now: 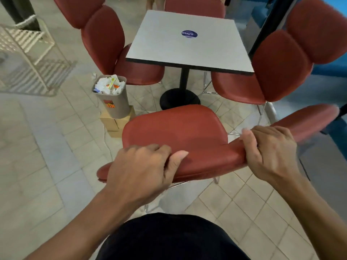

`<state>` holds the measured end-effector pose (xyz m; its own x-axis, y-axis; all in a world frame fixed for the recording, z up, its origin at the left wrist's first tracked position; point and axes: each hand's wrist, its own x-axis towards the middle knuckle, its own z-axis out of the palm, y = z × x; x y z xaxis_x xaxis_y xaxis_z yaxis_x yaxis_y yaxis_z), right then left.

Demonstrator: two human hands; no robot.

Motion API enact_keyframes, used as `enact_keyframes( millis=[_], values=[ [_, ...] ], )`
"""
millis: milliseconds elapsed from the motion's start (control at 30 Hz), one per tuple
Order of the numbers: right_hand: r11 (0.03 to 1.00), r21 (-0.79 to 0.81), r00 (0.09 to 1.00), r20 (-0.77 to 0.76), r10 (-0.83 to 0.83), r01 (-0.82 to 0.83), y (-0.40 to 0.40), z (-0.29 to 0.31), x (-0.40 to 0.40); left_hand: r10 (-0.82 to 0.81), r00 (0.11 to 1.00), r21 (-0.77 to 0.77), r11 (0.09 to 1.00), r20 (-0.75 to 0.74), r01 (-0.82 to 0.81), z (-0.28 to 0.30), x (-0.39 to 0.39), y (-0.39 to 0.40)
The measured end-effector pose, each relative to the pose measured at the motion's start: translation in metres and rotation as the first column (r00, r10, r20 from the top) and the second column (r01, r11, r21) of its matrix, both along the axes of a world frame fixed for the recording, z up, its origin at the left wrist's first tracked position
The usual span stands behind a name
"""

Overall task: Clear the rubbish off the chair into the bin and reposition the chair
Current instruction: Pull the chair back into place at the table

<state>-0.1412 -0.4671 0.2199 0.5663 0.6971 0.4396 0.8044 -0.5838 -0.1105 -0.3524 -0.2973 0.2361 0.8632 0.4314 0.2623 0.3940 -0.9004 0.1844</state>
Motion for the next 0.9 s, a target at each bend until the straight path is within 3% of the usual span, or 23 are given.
enact_keyframes(
  millis=[167,667,733,900],
  values=[
    [0.998,0.052,0.999,0.030,-0.032,0.031,0.005,-0.003,-0.001,-0.038,0.993,0.082,0.996,0.115,0.029,-0.002,-0.002,0.004],
    [0.977,0.208,0.997,0.051,-0.054,0.042,0.014,-0.008,-0.017,-0.094,0.987,0.152,0.986,0.129,0.074,-0.011,-0.013,0.023],
    [0.982,0.186,0.998,0.043,-0.042,0.034,0.013,-0.009,-0.023,-0.046,0.992,0.125,0.992,0.119,0.031,-0.007,-0.017,0.022],
    [0.989,0.022,0.988,-0.049,0.147,-0.146,-0.009,0.005,-0.004,0.253,0.961,0.138,0.953,0.115,-0.268,-0.005,-0.006,-0.021]
  ],
)
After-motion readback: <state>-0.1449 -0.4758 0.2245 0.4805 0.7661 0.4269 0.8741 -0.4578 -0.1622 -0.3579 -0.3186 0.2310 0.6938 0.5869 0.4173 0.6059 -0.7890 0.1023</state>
